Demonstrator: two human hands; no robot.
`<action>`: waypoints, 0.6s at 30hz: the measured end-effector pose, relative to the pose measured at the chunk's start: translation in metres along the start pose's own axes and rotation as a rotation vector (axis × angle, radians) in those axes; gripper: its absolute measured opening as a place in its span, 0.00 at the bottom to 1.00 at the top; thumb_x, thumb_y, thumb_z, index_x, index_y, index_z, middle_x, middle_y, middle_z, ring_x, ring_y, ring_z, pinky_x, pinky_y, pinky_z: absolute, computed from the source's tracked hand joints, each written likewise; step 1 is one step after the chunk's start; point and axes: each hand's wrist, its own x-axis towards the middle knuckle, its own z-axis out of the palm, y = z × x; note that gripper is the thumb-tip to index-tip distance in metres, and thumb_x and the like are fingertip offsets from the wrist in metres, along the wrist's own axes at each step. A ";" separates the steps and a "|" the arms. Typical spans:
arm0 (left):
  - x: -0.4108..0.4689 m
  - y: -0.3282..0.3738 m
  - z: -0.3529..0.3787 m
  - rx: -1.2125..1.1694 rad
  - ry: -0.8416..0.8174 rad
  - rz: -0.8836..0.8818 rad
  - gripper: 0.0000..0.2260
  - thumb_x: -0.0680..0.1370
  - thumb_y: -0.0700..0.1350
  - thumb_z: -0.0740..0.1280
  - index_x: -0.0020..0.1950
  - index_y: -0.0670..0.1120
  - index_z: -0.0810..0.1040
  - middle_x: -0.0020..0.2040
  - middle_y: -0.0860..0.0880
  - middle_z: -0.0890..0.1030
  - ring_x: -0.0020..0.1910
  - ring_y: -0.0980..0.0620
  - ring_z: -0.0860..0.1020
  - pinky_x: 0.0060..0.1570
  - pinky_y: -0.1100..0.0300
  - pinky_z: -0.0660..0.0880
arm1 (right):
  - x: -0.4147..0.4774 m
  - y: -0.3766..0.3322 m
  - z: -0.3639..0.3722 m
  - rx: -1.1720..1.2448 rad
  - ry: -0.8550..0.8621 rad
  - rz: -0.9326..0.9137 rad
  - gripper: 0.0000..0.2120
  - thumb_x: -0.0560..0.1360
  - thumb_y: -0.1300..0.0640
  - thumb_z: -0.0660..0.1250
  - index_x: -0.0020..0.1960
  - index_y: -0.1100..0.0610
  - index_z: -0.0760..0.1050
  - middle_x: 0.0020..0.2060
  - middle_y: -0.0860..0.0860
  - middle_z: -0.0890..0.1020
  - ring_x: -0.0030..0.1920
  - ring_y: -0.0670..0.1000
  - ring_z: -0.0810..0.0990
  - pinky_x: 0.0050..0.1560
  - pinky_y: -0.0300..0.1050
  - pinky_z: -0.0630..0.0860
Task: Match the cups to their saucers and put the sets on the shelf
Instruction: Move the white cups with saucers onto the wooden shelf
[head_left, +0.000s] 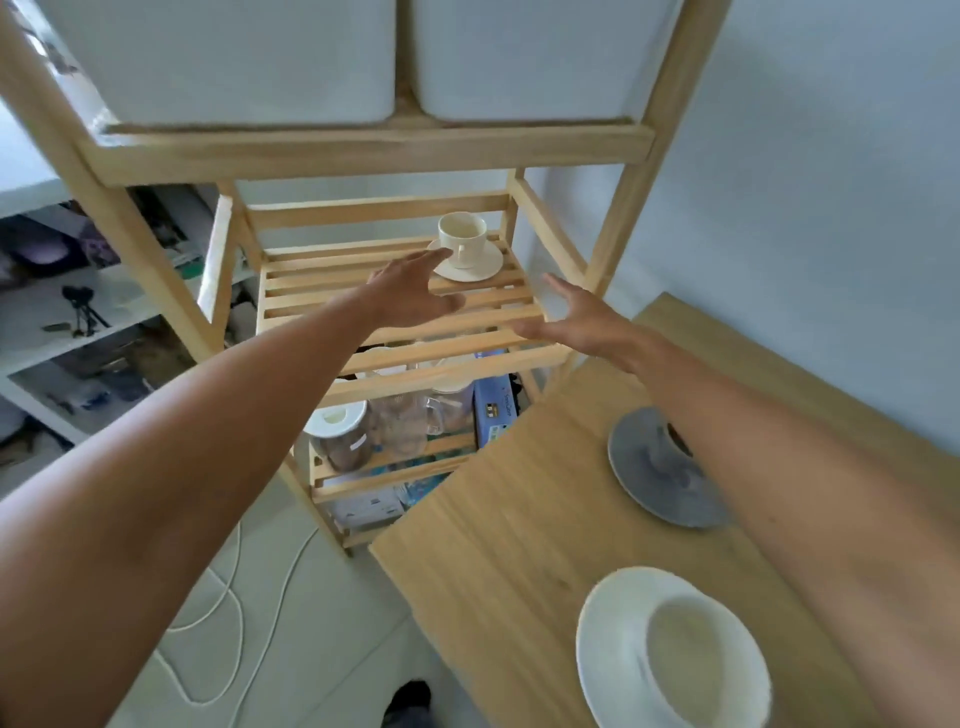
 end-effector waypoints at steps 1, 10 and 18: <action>-0.013 0.010 -0.005 -0.019 0.003 0.009 0.37 0.75 0.63 0.65 0.79 0.51 0.56 0.79 0.48 0.59 0.77 0.45 0.58 0.74 0.44 0.58 | -0.017 -0.003 -0.006 -0.003 0.000 -0.013 0.54 0.64 0.32 0.75 0.80 0.46 0.51 0.80 0.46 0.55 0.77 0.51 0.57 0.65 0.43 0.59; -0.121 0.108 -0.021 -0.191 0.021 0.098 0.35 0.76 0.58 0.68 0.78 0.49 0.60 0.76 0.47 0.66 0.75 0.45 0.63 0.69 0.55 0.59 | -0.176 -0.003 -0.056 0.087 0.049 0.050 0.51 0.66 0.41 0.78 0.80 0.47 0.54 0.79 0.49 0.58 0.77 0.52 0.59 0.75 0.53 0.59; -0.168 0.165 0.007 -0.201 -0.093 0.094 0.32 0.75 0.56 0.69 0.76 0.49 0.63 0.73 0.46 0.71 0.71 0.44 0.68 0.67 0.53 0.64 | -0.279 0.042 -0.067 0.092 0.099 0.136 0.45 0.70 0.51 0.78 0.79 0.48 0.57 0.78 0.52 0.61 0.77 0.51 0.60 0.71 0.46 0.62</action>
